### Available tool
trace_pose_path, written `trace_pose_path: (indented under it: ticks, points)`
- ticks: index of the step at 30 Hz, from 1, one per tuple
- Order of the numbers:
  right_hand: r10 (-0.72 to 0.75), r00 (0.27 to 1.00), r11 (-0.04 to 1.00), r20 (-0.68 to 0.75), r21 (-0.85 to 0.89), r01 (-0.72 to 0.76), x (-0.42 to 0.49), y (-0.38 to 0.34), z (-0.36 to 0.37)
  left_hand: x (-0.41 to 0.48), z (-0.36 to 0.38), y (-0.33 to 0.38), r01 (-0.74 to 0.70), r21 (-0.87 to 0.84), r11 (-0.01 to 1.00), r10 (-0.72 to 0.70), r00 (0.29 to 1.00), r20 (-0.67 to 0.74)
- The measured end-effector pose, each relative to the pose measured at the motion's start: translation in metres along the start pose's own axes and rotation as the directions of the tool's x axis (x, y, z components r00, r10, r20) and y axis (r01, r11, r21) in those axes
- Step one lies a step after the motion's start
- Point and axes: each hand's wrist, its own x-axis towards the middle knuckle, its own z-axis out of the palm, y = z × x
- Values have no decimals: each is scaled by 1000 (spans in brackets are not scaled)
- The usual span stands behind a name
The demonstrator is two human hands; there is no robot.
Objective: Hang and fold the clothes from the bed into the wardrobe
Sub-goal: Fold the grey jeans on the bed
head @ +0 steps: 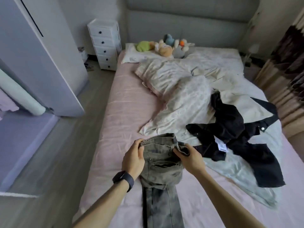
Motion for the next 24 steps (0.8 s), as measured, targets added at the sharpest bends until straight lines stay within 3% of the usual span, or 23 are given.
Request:
trace_pose_path:
  ticks: [4, 8, 10, 15, 20, 24]
  points:
    - [-26, 998, 999, -62, -24, 25, 69, -20, 4, 74, 19, 1, -51, 170, 984, 69, 993, -98]
    - [-66, 992, 996, -106, -60, 60, 144, -52, 12, 167, 39, 13, 89, -64, 994, -98, 982, -159]
    - [-57, 993, 998, -103, -46, 52, 176, -62, 19, 207, 45, 14, 170, -190, 967, -196, 972, -128]
    - [43, 998, 993, -39, 108, -38, 254, -48, 38, 275, 79, -9, 224, -240, 944, -251, 964, -86]
    - [27, 1000, 991, 3, 131, -27, 294, -15, 77, 300, 120, -54, 210, -85, 974, -207, 977, 42]
    - [-35, 994, 999, 108, -35, 39, 279, 21, 111, 271, 143, -93, 165, 11, 986, -164, 969, 183]
